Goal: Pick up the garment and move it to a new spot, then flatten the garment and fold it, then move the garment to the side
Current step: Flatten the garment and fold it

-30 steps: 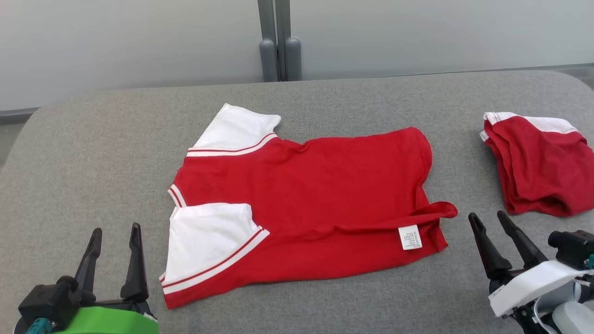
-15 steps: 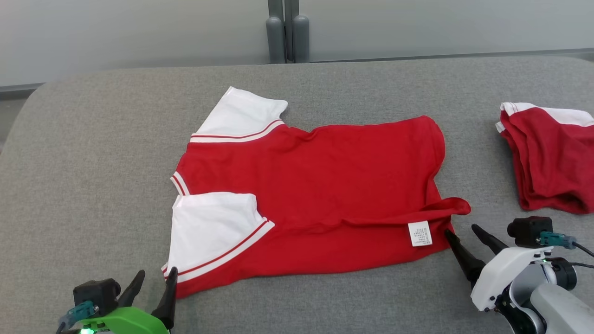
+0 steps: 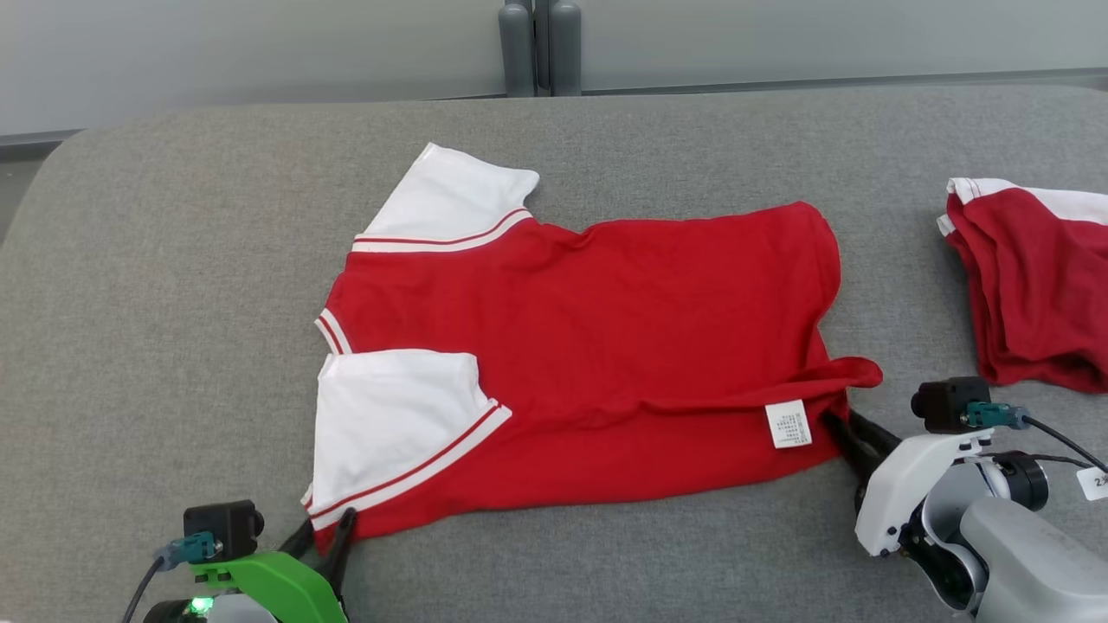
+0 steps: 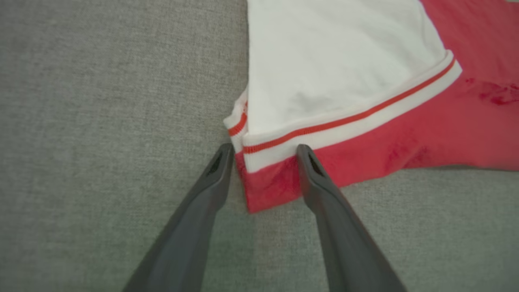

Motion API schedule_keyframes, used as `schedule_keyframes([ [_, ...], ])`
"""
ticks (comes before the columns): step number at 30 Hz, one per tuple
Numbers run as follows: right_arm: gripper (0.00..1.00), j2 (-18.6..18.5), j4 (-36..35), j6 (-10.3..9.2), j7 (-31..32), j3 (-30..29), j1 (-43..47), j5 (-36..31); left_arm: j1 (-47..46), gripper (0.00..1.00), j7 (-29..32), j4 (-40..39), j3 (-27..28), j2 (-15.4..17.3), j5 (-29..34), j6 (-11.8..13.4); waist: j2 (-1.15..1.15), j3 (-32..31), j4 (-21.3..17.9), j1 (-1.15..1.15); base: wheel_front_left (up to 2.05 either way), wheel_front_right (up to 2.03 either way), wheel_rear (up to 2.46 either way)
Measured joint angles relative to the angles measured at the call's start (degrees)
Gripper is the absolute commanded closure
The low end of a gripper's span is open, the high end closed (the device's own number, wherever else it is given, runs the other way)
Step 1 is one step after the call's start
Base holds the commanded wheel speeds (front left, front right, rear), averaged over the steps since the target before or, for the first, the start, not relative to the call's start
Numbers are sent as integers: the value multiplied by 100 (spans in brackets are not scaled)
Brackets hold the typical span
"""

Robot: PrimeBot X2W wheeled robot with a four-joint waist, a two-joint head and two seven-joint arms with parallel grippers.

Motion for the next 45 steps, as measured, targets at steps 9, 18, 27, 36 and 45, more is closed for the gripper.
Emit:
schedule_keyframes([
  [9, 100, -113, 124, 4, -125, 136, 34, 260, 53, 100, -101, 141, 7, 73, -78, -178, 0, -256, -29, 0, 0, 0, 0],
  [18, 100, -547, -381, 8, 321, 78, 667, 631, 683, 100, 482, -621, -48, 471, -212, 30, 0, -506, -116, 0, 0, 0, 0],
  [27, 100, -771, -853, 14, 838, -364, 1301, 803, 1270, 100, 868, -1492, -57, 702, -314, 400, 0, -433, -190, 0, 0, 0, 0],
  [36, 0, -799, -1381, 3, 1252, -1028, 1674, 684, 1489, 0, 1111, -1952, 5, 926, -391, 627, 0, -490, -257, 0, 0, 0, 0],
  [45, 0, -902, -2235, 3, 1284, -2022, 1539, 388, 591, 0, 1517, -2533, 253, 1568, -189, 558, 0, -331, -303, 0, 0, 0, 0],
])
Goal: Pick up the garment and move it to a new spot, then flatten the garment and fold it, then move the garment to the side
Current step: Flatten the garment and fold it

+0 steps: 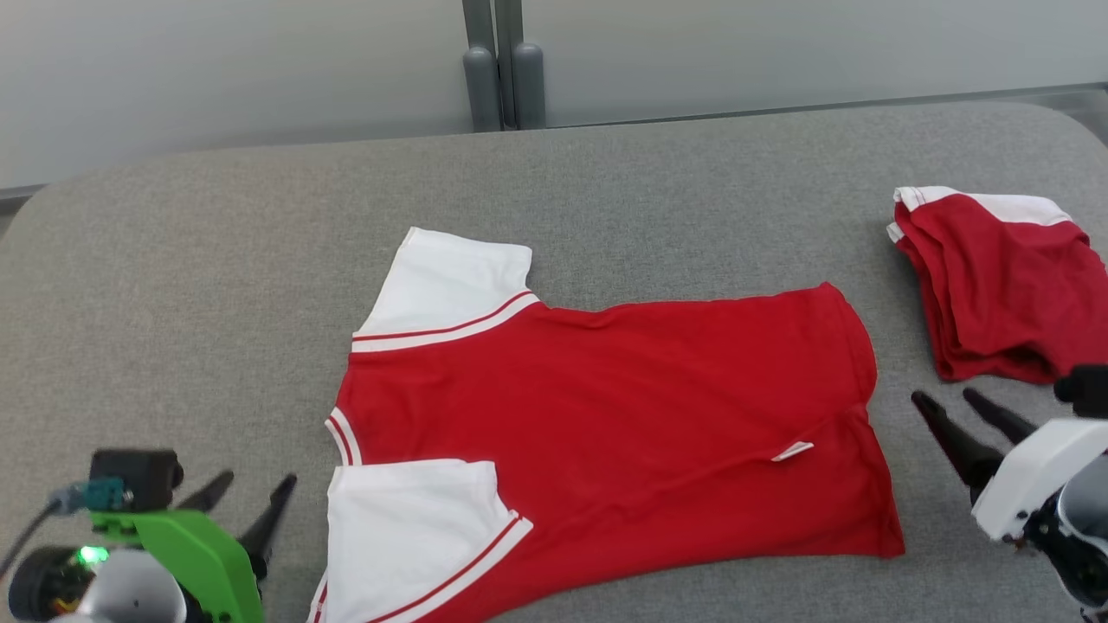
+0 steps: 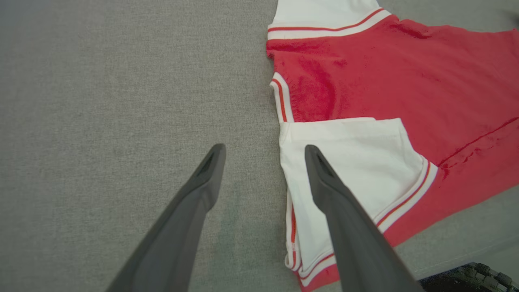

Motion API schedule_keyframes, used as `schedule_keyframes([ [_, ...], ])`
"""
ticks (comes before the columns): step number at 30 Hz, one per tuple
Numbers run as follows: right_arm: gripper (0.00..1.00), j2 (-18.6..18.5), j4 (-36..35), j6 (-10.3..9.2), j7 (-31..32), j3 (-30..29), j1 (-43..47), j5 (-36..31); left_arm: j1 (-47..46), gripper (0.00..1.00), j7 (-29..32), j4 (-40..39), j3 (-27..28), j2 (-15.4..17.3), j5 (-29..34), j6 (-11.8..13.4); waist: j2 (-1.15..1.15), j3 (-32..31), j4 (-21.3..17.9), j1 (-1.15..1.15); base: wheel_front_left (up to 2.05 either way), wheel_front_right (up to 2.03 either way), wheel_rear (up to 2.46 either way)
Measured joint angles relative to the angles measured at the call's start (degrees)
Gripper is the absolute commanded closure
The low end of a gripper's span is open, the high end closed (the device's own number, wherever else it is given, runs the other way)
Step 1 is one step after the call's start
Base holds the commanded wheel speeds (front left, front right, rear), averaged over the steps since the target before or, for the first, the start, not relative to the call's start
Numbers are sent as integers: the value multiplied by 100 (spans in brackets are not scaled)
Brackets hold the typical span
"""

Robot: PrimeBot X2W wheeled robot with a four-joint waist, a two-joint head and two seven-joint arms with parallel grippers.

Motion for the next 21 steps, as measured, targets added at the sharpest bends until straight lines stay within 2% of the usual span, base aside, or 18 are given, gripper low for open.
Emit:
schedule_keyframes([
  [3, 0, 119, -16, 0, -29, -270, -452, -307, -730, 0, 187, 25, 74, 81, 21, -169, 0, 164, -16, 0, 0, 0, 0],
  [5, 0, 297, 59, 0, -19, -328, -829, -438, -1312, 0, 371, 216, 27, 127, 66, -368, 0, 313, -32, 0, 0, 0, 0],
  [12, 0, 670, 828, -1, 380, -185, -2009, -868, -3105, 0, 920, 1228, -401, -219, 187, -939, 0, 862, -87, 0, 0, 0, 0],
  [16, 0, 823, 1221, -1, 614, 36, -2529, -920, -3929, 0, 1093, 1859, -635, -456, 187, -1149, 0, 1184, -129, 0, 0, 0, 0],
  [21, 0, 900, 1530, -1, 781, 336, -2999, -900, -4676, 0, 1217, 2485, -878, -622, 89, -1250, 0, 1544, -199, 0, 0, 0, 0],
])
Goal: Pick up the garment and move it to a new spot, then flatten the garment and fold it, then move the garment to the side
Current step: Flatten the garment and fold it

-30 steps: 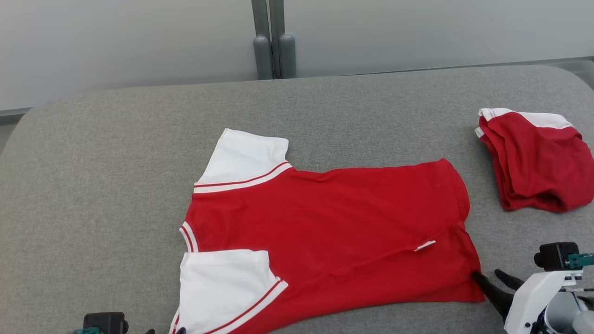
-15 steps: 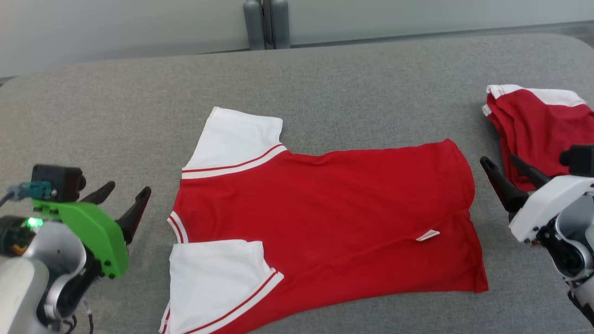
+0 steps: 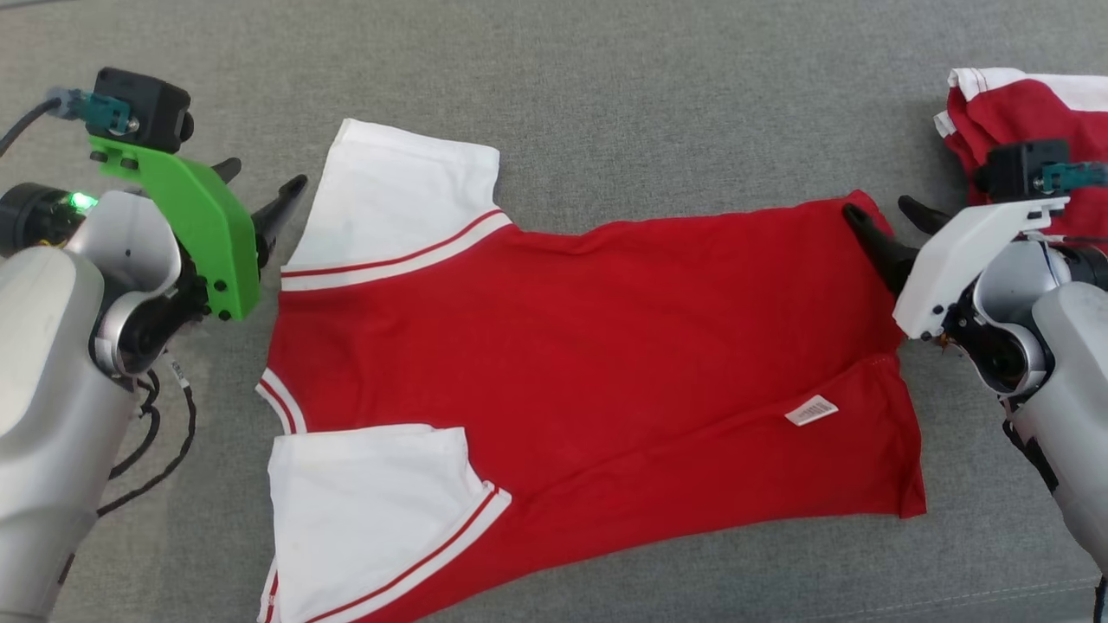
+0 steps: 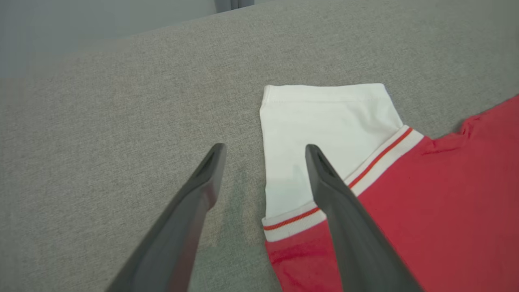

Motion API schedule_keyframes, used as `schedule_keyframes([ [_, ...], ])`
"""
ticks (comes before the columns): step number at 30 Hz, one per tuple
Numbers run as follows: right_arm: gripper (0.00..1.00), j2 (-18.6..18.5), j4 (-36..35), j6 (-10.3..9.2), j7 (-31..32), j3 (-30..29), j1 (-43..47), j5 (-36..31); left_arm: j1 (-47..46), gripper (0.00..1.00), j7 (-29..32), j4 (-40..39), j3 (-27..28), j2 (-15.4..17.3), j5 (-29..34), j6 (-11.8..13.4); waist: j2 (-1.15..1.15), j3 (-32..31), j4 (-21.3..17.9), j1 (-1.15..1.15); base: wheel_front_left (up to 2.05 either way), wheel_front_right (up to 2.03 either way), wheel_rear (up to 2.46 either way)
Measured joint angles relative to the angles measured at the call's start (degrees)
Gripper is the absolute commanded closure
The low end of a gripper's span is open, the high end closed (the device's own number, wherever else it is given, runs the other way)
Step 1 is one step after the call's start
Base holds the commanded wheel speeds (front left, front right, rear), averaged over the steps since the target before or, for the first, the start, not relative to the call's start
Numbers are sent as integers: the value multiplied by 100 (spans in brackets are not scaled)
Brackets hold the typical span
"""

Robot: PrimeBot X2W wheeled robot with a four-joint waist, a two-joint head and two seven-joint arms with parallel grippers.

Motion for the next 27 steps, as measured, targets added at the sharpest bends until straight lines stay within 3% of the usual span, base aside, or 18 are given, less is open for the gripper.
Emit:
schedule_keyframes([
  [18, 0, 200, 54, 4, -146, 1088, -760, 361, -1299, 0, -454, 1440, -1152, 182, -587, -29, 0, 757, -615, 0, 0, 0, 0],
  [21, 10, 205, 52, 4, -193, 1224, -828, 453, -1382, 0, -547, 1594, -1282, 194, -723, -29, 0, 829, -679, 0, 0, 0, 0],
  [23, 30, 187, 54, 4, -227, 1304, -875, 508, -1479, 0, -579, 1630, -1397, 205, -832, -29, 0, 864, -706, 0, 0, 0, 0],
  [24, 42, 176, 62, 4, -250, 1341, -898, 527, -1507, 35, -610, 1645, -1454, 205, -886, -29, 0, 877, -714, 0, 0, 0, 0],
  [25, 50, 156, 79, 4, -270, 1377, -915, 557, -1532, 55, -622, 1652, -1516, 207, -933, -29, 0, 881, -714, 0, 0, 0, 0],
  [26, 53, 138, 92, 4, -287, 1402, -917, 573, -1549, 100, -660, 1653, -1570, 208, -971, -29, 0, 880, -709, 0, 0, 0, 0],
  [27, 59, 127, 112, 3, -301, 1433, -922, 608, -1565, 100, -658, 1652, -1637, 204, -1033, -29, 0, 873, -701, 0, 0, 0, 0],
])
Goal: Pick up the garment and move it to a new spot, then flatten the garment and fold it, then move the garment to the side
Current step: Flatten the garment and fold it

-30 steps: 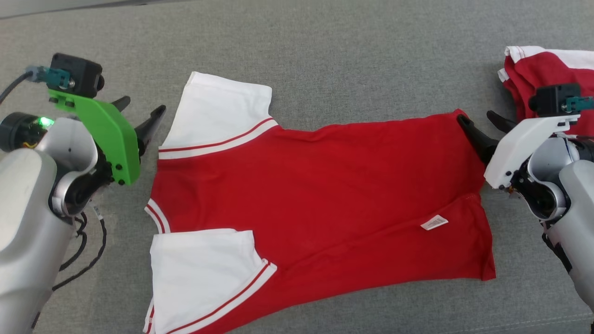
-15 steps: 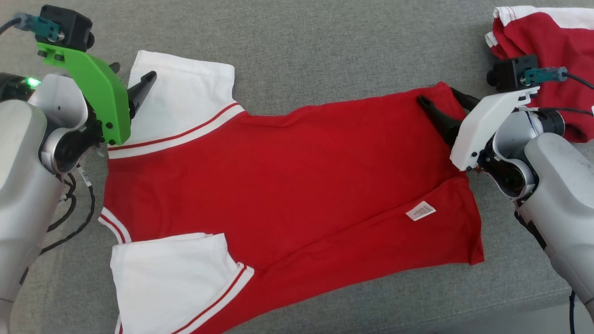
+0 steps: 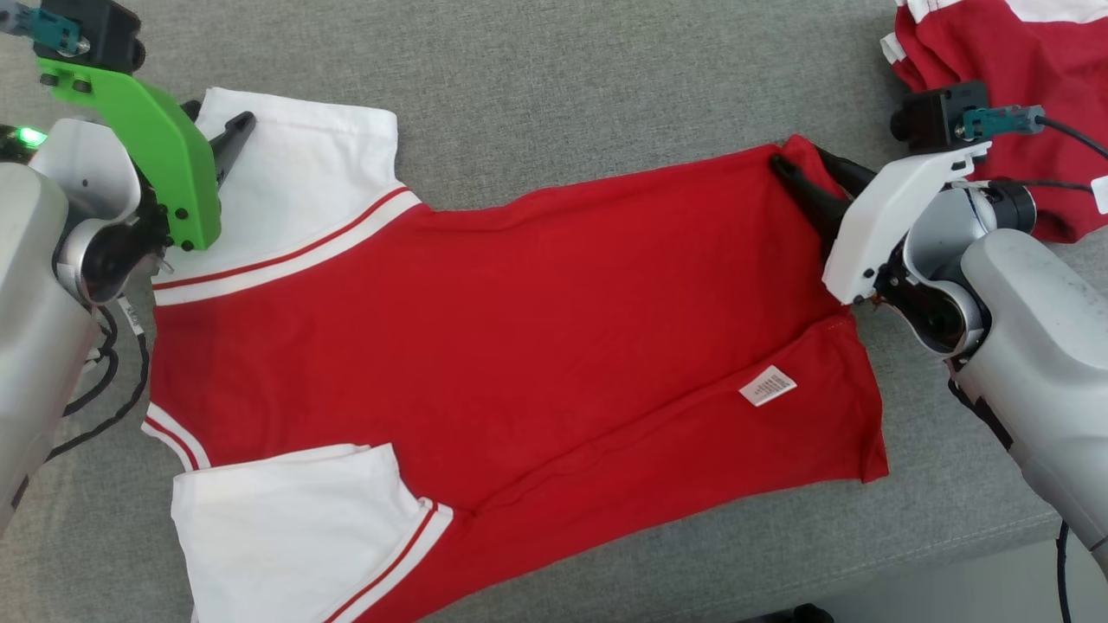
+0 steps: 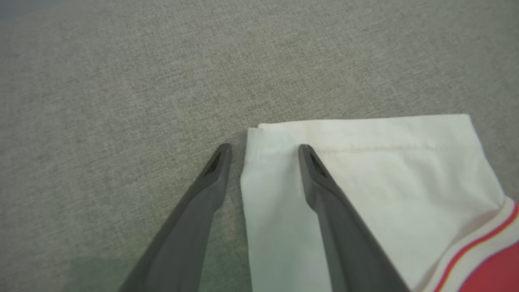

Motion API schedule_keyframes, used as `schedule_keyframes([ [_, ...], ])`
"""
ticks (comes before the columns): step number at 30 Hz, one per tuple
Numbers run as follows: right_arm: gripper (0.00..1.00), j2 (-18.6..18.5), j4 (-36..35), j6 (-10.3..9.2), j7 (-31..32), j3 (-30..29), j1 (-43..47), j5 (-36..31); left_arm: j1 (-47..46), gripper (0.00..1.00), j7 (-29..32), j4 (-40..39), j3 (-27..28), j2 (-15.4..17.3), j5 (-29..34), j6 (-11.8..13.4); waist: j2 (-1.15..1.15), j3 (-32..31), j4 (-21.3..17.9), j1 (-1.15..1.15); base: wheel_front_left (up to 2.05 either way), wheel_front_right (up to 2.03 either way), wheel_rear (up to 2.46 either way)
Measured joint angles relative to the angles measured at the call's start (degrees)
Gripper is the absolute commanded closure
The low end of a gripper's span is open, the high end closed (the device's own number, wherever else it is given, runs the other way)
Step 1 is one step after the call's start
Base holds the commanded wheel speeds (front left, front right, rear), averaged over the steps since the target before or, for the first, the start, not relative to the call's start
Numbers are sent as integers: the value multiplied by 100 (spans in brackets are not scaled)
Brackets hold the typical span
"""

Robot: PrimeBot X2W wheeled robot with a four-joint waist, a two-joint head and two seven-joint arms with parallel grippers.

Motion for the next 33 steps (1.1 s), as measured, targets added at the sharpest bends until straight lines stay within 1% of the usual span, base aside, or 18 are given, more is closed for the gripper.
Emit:
schedule_keyframes([
  [1, 75, -9, 10, -1, -27, 44, -11, 9, -19, 100, 8, -10, -92, -1, -43, 0, 0, -10, 10, 0, 0, 0, 0],
  [2, 97, -11, 12, -1, -79, 84, -24, 16, -35, 100, -15, -16, -164, 2, -62, 0, 0, -22, 22, 0, 0, 0, 0],
  [3, 100, -9, 14, 0, -107, 105, -26, 37, -43, 100, -67, -11, -193, 3, -82, -7, 0, -30, 30, 0, 0, 0, 0],
  [9, 100, -5, 263, 1, -700, 154, -25, 18, -161, 100, -753, 282, -344, 96, -132, -16, 0, -169, 115, 0, 0, 0, 0],
  [14, 100, 24, 547, 1, -1128, 159, -25, -43, -176, 100, -1067, 388, -478, 131, -253, -18, 0, -312, 197, 0, 0, 0, 0],
  [17, 100, 57, 608, 0, -1400, 215, -25, -57, -171, 100, -1226, 309, -605, 136, -345, -16, 0, -425, 243, 0, 0, 0, 0],
  [21, 100, 52, 648, 0, -1786, 305, -9, -30, -83, 100, -1360, -11, -887, 224, -572, -16, 0, -628, 304, 0, 0, 0, 0],
  [24, 100, 7, 677, 0, -1912, 399, 76, 59, 60, 100, -1357, -288, -1102, 360, -706, -16, 0, -814, 353, 0, 0, 0, 0],
  [30, 100, -165, 748, 0, -1987, 583, 318, 301, 258, 100, -1192, -950, -1455, 760, -1015, -16, 0, -1236, 469, 0, 0, 0, 0],
  [33, 100, -225, 797, 0, -2009, 695, 487, 427, 391, 100, -1104, -1419, -1583, 998, -1203, -16, 0, -1466, 540, 0, 0, 0, 0],
])
